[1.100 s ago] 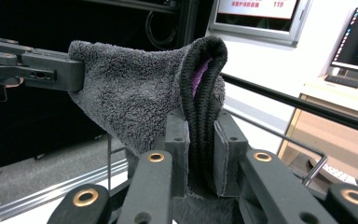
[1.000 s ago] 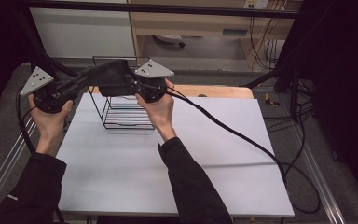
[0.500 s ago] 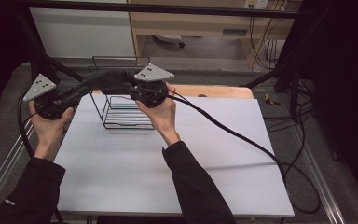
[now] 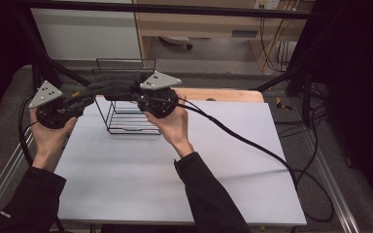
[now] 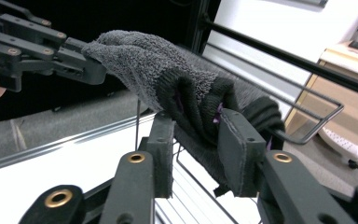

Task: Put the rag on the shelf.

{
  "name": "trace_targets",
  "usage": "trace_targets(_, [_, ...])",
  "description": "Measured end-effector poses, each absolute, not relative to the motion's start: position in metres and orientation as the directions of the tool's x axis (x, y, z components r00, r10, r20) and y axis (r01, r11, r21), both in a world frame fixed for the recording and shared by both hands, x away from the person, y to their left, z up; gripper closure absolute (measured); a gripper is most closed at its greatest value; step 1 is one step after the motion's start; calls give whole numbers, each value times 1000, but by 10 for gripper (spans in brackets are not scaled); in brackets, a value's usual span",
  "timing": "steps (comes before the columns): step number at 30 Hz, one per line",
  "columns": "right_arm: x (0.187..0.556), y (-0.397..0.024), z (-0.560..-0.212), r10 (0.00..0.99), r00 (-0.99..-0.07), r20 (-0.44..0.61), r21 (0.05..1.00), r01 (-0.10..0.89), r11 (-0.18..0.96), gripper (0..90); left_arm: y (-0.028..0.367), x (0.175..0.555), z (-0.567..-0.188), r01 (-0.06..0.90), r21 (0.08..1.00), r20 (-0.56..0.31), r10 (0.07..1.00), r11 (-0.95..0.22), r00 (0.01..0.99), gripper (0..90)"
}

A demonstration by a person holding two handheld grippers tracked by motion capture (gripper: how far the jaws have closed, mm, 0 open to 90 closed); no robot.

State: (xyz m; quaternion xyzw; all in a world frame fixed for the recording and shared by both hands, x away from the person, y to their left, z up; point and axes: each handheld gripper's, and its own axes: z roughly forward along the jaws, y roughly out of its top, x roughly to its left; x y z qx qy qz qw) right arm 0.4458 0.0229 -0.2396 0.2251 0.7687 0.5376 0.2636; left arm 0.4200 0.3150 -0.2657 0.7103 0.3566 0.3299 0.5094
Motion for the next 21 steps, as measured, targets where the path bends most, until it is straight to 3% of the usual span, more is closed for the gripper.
trace_targets(5, [443, 21, -246, 624, -771, -125, 937, 116, 331, 727, 315, 419, -272, 206, 948, 103, 844, -244, 527, 740])
trace_targets(11, [449, 21, -265, 631, -771, -89, 926, 170, 337, 721, 311, 424, -284, 244, 935, 96, 847, -257, 523, 716])
trace_targets(21, [469, 20, -303, 652, -757, -44, 926, 214, 311, 645, 306, 440, -313, 328, 912, 58, 870, -245, 489, 615])
